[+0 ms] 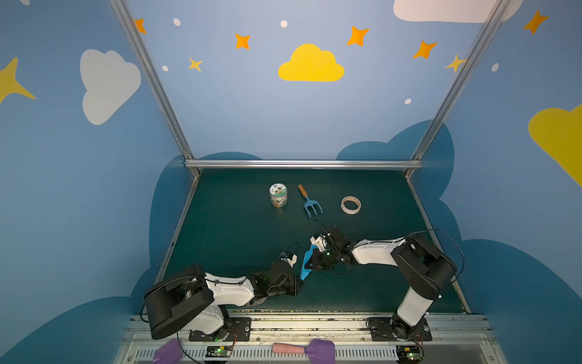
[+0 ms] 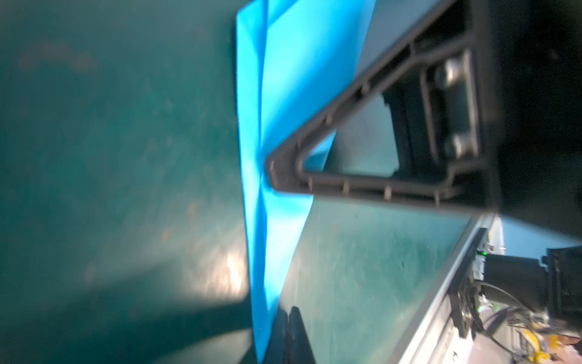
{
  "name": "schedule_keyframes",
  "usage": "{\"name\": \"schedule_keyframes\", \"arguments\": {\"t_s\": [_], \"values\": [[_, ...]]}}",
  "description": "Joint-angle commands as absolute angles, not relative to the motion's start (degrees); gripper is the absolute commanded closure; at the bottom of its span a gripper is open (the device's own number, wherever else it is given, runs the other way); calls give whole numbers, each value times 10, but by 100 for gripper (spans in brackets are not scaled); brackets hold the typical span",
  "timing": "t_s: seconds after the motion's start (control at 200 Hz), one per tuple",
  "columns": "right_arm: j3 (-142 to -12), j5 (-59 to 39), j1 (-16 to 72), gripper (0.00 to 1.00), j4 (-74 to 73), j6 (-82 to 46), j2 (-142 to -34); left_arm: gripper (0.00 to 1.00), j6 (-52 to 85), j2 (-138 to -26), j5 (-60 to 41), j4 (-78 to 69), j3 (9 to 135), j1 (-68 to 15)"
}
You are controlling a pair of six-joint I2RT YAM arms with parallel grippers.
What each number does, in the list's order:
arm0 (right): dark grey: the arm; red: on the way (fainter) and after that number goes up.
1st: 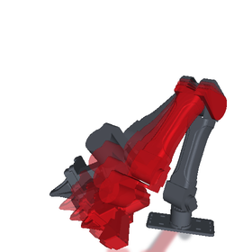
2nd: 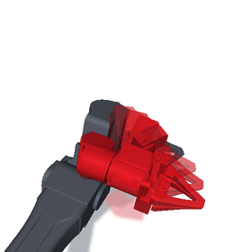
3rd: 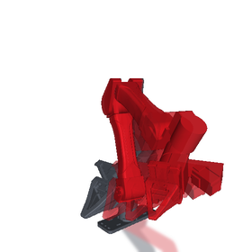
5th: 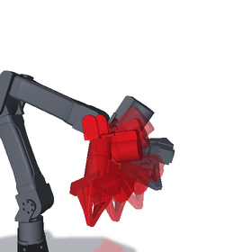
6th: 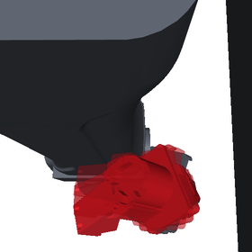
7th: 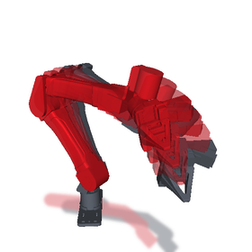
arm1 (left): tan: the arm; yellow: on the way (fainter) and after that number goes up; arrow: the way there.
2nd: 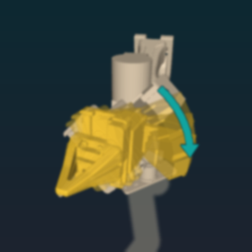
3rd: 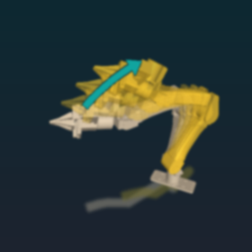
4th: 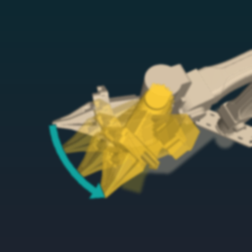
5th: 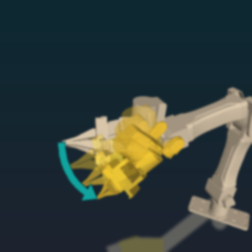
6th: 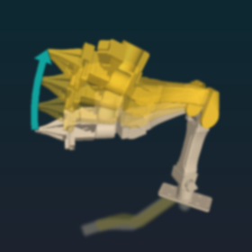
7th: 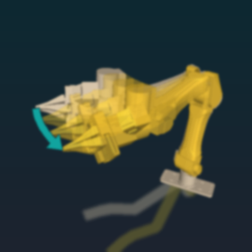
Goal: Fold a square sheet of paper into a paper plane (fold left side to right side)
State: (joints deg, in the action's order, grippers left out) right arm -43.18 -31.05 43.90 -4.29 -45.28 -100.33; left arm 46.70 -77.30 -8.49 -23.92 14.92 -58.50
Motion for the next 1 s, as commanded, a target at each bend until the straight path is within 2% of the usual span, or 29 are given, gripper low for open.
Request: {"name": "schedule_keyframes", "arguments": {"t_s": [0.0, 0.19, 0.3, 0.721, 0.996], "values": [[-406, -251, 429, 100, 22, -457, -1014, 97, 503, -746, -52, -117, 93, -594], [-401, -252, 428, 100, 16, -459, -1015, 97, 499, -592, 11, 18, 120, -593], [-396, -252, 428, 100, 9, -460, -1019, 97, 483, -559, 17, 31, 148, -577], [-388, -255, 427, 100, -4, -464, -1029, 97, 415, -772, -49, -73, 278, -558], [-391, -259, 426, 100, -4, -463, -1029, 97, 400, -852, -71, -106, 307, -549]]}}
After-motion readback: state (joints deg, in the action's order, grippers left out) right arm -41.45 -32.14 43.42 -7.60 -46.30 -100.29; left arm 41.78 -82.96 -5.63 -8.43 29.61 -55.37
